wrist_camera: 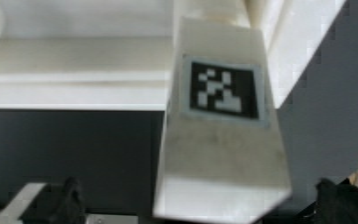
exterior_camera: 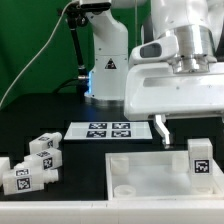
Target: Assemble one leg
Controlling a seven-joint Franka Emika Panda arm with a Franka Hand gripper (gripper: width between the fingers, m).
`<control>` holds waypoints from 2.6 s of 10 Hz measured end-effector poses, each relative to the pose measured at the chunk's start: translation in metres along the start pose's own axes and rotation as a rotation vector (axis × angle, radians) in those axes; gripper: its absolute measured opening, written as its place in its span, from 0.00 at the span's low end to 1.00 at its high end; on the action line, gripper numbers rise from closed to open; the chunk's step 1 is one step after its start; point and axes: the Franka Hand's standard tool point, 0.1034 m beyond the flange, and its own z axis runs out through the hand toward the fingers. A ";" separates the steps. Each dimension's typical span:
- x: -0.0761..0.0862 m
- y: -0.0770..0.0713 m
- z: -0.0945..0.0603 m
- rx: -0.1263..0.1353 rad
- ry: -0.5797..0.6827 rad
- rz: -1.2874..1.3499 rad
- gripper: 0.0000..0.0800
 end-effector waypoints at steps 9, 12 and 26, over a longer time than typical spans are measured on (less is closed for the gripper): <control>-0.001 0.001 -0.009 0.056 -0.484 0.036 0.81; 0.001 0.002 -0.007 0.053 -0.466 0.037 0.81; -0.008 0.003 0.016 0.029 -0.477 0.096 0.36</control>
Offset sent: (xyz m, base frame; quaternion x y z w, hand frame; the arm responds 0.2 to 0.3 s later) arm 0.0000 0.0000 0.0000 0.0000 -0.1938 0.0000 0.9810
